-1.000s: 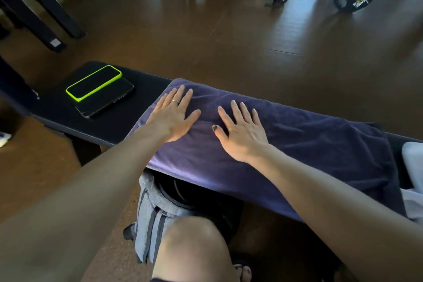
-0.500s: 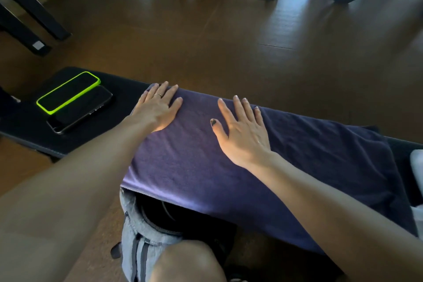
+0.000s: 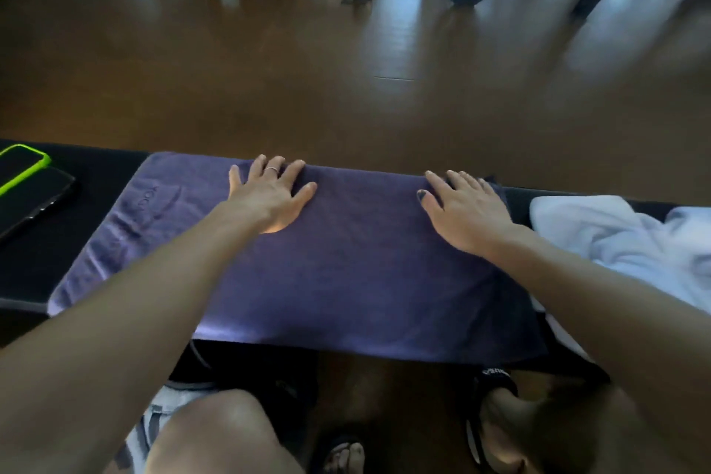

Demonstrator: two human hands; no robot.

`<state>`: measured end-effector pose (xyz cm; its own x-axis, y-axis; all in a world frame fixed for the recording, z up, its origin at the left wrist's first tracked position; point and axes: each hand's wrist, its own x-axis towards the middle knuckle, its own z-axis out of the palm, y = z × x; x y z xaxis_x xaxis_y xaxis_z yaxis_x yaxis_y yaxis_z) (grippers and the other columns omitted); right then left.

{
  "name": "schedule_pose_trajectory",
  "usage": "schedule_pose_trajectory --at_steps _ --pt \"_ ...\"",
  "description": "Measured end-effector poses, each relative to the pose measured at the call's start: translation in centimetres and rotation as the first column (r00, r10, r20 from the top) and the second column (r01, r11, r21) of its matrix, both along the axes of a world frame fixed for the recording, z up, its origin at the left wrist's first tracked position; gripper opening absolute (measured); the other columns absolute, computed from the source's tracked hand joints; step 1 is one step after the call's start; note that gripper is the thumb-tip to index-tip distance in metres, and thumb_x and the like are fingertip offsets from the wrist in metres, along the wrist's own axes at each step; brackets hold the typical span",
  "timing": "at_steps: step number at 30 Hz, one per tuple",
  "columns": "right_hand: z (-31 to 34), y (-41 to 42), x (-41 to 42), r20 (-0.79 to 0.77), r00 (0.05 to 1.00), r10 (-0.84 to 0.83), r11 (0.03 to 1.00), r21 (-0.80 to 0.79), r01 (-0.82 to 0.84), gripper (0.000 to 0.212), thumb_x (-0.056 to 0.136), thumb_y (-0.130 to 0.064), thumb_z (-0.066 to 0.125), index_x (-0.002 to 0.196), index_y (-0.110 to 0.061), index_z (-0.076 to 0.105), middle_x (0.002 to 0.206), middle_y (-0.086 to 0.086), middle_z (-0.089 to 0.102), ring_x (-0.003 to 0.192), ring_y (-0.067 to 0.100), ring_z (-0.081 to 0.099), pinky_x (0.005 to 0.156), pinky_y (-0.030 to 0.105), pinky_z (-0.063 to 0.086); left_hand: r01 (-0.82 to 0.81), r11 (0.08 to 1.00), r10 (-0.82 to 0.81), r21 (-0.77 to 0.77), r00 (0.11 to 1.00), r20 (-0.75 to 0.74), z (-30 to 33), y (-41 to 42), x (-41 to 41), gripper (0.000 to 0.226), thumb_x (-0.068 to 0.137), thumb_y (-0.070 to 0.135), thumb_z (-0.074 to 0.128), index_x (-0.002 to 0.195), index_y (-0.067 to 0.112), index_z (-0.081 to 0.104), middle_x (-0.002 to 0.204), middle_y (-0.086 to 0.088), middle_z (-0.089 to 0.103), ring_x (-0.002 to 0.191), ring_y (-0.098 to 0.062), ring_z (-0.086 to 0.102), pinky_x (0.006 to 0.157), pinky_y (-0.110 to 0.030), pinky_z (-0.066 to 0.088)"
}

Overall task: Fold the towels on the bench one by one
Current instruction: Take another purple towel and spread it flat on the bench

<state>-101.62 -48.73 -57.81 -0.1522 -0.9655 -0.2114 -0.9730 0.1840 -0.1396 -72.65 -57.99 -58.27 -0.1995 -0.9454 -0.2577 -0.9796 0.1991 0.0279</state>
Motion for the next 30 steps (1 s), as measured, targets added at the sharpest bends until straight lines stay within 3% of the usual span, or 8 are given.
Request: schedule_pose_trajectory --at_steps 3,6,12,17,21,23,26,30 --pt "0.4 -0.2 -2.9 0.086 0.992 -0.097 0.995 -0.015 0.099 0.062 0.104 -0.053 0.019 0.159 -0.024 0.022 0.162 0.008 0.029 0.150 0.028 0.022 0.123 0.046 0.017 0.043 0.998 -0.043 -0.046 0.999 -0.014 1.5 1.5 -3.2 0.071 0.099 0.069 0.015 0.161 0.037 0.003 0.171 -0.001 0.001 0.157 -0.023 -0.009 0.124 -0.055 -0.005" --pt "0.3 -0.3 -3.8 0.080 0.994 -0.069 0.997 0.047 0.066 0.060 0.105 -0.050 0.018 0.158 -0.024 0.025 0.162 0.007 0.030 0.150 0.026 0.022 0.122 0.046 0.017 0.287 0.954 -0.294 -0.084 0.951 -0.094 2.3 5.9 -8.5 0.073 0.099 0.068 0.019 0.161 0.036 -0.002 0.171 -0.001 -0.005 0.156 -0.021 -0.012 0.125 -0.051 -0.007" --pt "0.8 0.0 -5.2 0.078 0.992 -0.099 0.994 0.042 0.096 0.056 0.105 -0.046 0.023 0.155 -0.023 0.030 0.158 0.014 0.035 0.146 0.032 0.029 0.120 0.048 0.022 0.726 0.670 -0.741 -0.156 0.640 -0.203 0.7 16.0 -16.7 0.078 0.098 0.065 0.040 0.161 0.021 0.022 0.168 -0.006 0.015 0.156 -0.025 0.007 0.127 -0.046 0.002" --pt "3.0 1.7 -6.0 0.105 0.988 -0.116 0.992 0.066 0.109 0.054 0.100 -0.027 0.039 0.152 -0.019 0.031 0.151 0.017 0.035 0.140 0.036 0.032 0.111 0.048 0.032 0.688 0.706 -0.704 -0.165 0.659 -0.265 0.0 17.7 -19.0 0.075 0.101 0.057 0.044 0.159 0.014 0.025 0.166 -0.006 0.023 0.154 -0.023 0.015 0.125 -0.039 0.002" --pt "6.1 3.2 -6.2 0.118 0.990 -0.074 0.997 -0.016 0.077 0.027 0.090 -0.015 0.050 0.114 -0.009 0.059 0.115 0.014 0.063 0.103 0.033 0.060 0.082 0.039 0.050 0.669 0.724 -0.686 -0.167 0.675 -0.270 -0.3 16.2 -18.3 0.075 0.100 0.061 0.040 0.159 0.017 0.026 0.166 -0.006 0.023 0.153 -0.023 0.017 0.127 -0.042 0.010" --pt "7.2 4.1 -6.5 0.133 0.988 -0.075 0.986 0.158 0.053 0.024 0.085 -0.008 0.050 0.099 -0.004 0.069 0.093 0.016 0.074 0.084 0.034 0.070 0.072 0.039 0.060 0.679 0.721 -0.689 -0.137 0.683 -0.242 -0.5 15.9 -18.0 0.078 0.100 0.066 0.033 0.161 0.020 0.021 0.169 -0.003 0.015 0.156 -0.021 0.009 0.127 -0.043 0.006" --pt "7.7 5.7 -7.3 0.103 0.993 -0.050 0.847 0.532 -0.012 0.023 0.087 -0.003 0.051 0.096 0.001 0.072 0.086 0.014 0.075 0.066 0.026 0.071 0.055 0.028 0.058 0.702 0.706 -0.706 -0.099 0.685 -0.180 -0.9 16.4 -18.0 0.083 0.098 0.071 0.029 0.163 0.023 0.009 0.171 -0.003 -0.001 0.157 -0.019 -0.007 0.127 -0.043 -0.004" --pt "7.7 6.9 -8.3 0.026 0.999 0.047 0.785 0.617 -0.053 0.009 0.086 -0.009 0.064 0.095 -0.007 0.068 0.072 0.006 0.061 0.050 0.015 0.054 0.046 0.018 0.047 0.716 0.694 -0.719 -0.080 0.681 -0.137 -1.0 17.4 -18.3 0.087 0.097 0.072 0.028 0.163 0.022 0.000 0.170 -0.004 -0.009 0.156 -0.018 -0.015 0.126 -0.042 -0.011"
